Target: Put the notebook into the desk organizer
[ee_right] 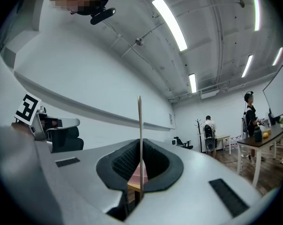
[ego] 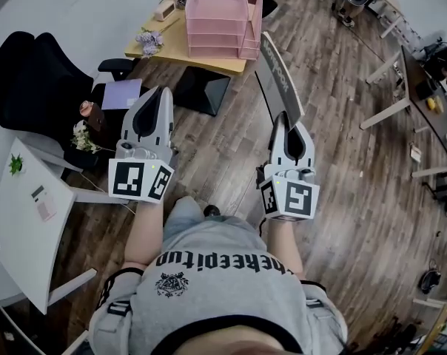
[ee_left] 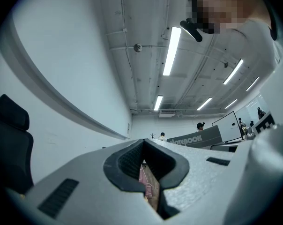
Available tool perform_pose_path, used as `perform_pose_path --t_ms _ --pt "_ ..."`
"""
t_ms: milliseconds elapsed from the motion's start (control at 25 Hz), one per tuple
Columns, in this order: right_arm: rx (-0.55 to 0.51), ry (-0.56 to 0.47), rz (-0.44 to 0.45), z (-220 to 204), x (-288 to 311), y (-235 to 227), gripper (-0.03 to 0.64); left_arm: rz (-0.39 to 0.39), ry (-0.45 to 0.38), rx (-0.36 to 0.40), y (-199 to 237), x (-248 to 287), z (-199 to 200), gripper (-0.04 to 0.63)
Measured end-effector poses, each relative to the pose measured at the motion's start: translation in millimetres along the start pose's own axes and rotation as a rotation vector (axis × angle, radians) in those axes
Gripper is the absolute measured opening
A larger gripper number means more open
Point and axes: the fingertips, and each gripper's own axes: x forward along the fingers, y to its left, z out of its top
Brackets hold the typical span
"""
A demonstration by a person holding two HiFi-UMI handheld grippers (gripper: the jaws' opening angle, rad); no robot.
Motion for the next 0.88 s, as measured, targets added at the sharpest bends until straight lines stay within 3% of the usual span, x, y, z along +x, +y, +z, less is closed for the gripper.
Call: perform_pose_path --t_ms 320,880 --pt "-0.004 0.008 0.002 -12 38 -5 0.009 -0.013 0.005 -0.011 14 35 -16 0.003" --pt "-0.021 0.012 -0.042 -27 158 -2 0.009 -0.037 -0.002 -0.021 94 131 -35 0.003"
